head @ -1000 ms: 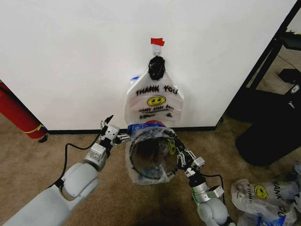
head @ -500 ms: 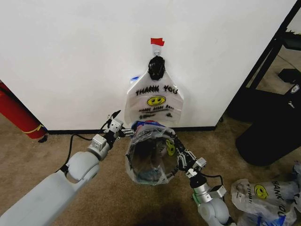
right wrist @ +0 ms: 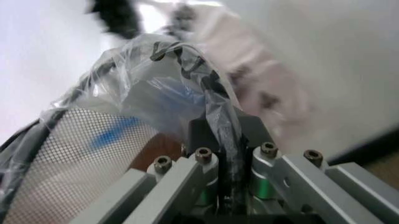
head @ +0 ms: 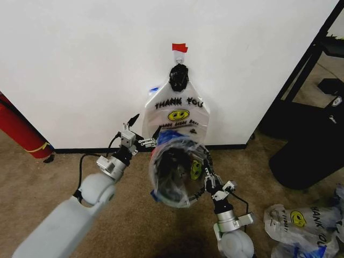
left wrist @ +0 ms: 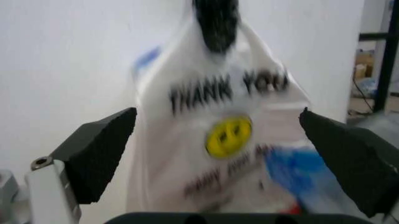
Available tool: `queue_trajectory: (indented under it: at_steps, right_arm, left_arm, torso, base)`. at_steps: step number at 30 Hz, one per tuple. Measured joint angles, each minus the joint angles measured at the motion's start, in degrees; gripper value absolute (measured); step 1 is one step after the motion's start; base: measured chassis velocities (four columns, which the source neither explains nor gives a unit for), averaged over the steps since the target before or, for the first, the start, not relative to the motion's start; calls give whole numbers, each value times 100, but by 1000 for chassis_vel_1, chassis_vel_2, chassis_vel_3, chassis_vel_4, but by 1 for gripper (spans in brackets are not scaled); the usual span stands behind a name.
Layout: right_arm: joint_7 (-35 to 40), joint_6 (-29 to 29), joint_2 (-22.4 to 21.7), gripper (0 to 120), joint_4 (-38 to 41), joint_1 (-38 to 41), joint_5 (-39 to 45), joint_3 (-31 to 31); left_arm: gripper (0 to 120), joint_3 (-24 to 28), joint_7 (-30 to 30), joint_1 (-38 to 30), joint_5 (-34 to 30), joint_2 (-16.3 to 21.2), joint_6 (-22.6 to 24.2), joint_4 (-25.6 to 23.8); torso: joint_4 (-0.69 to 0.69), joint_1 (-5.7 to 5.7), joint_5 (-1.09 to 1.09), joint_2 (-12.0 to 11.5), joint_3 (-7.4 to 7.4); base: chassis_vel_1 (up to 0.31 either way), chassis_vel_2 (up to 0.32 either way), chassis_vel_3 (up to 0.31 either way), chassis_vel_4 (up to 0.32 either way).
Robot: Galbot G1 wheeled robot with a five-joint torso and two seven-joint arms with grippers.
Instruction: Pick up the garbage bag from the wall and place it over the trash bin.
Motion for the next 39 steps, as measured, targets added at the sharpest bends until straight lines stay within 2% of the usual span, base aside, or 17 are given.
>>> queue_trajectory:
  at_steps: [3, 7, 8, 9, 10, 11, 12, 14, 16, 20, 26, 34, 36, 39]
  right_arm:
    - [638, -52, 59, 1, 130, 45, 259, -3]
    - [1061, -147, 66, 1, 254, 46, 500, 16]
    - [1178, -193, 55, 1, 295, 40, 577, 48]
    - [1190, -200, 52, 1, 300, 39, 587, 55]
    - [1241, -239, 20, 1, 329, 24, 663, 98]
    - [1241, -239, 20, 1, 329, 24, 663, 98]
    - [1262, -268, -10, 1, 354, 10, 743, 129]
    - [1273, -295, -39, 1, 379, 0, 854, 161]
    - [1273, -320, -49, 1, 393, -5, 947, 171]
    - [1272, -353, -24, 1, 407, -5, 993, 162]
    - [1247, -357, 18, 1, 444, -10, 934, 130]
    - [1210, -355, 13, 1, 498, -53, 870, 128]
    - [1207, -353, 23, 1, 508, -58, 853, 122]
    - [1203, -353, 40, 1, 562, -77, 818, 96]
  left_arm:
    - [100, -246, 138, 236, -213, 28, 147, -167]
    - [100, -609, 465, 582, -388, 59, 442, -389]
    - [100, -826, 816, 787, -250, 83, 571, -412]
    - [100, -855, 879, 812, -215, 86, 582, -406]
    - [100, -1039, 1405, 959, 42, 102, 592, -299]
    - [100, -1039, 1405, 959, 42, 102, 592, -299]
    - [100, -1190, 2004, 1056, 224, 105, 549, -151]
    - [100, -1365, 2831, 1147, 351, 95, 441, 22]
    - [100, -1418, 3274, 1208, 485, 67, 324, 76]
    - [100, -1263, 3123, 1266, 604, -13, 282, -15]
    - [100, -1017, 2586, 1292, 669, -220, 575, -312]
    - [100, -928, 2266, 1268, 695, -256, 767, -378]
    - [100, -890, 2091, 1250, 747, -279, 822, -381]
    - [100, -854, 1505, 1180, 1114, -318, 933, -309]
  torso:
    - [-3, 0, 1, 0, 0]
    - [-1, 0, 2, 0, 0]
    - [0, 0, 2, 0, -1]
    - [1, 0, 2, 0, 0]
    - [0, 0, 1, 0, 0]
    - [0, 0, 1, 0, 0]
    - [-1, 0, 1, 0, 0]
    - [-1, 0, 0, 0, 0]
    - [-1, 0, 1, 0, 0]
    - [-1, 0, 1, 0, 0]
    - [-2, 0, 2, 0, 0]
    - [-2, 0, 2, 0, 0]
    - [-1, 0, 1, 0, 0]
    - [-2, 0, 1, 0, 0]
  base:
    - [0, 0, 0, 0]
    - [0, 0, 0, 0]
    - [0, 0, 0, 0]
    - [0, 0, 0, 0]
    - [0, 0, 0, 0]
    - [0, 0, 0, 0]
    - [0, 0, 0, 0]
    - [0, 0, 0, 0]
    - [0, 0, 0, 0]
    - [0, 0, 0, 0]
    - [0, 0, 0, 0]
    - [0, 0, 0, 0]
    - [0, 0, 0, 0]
    - [0, 0, 0, 0]
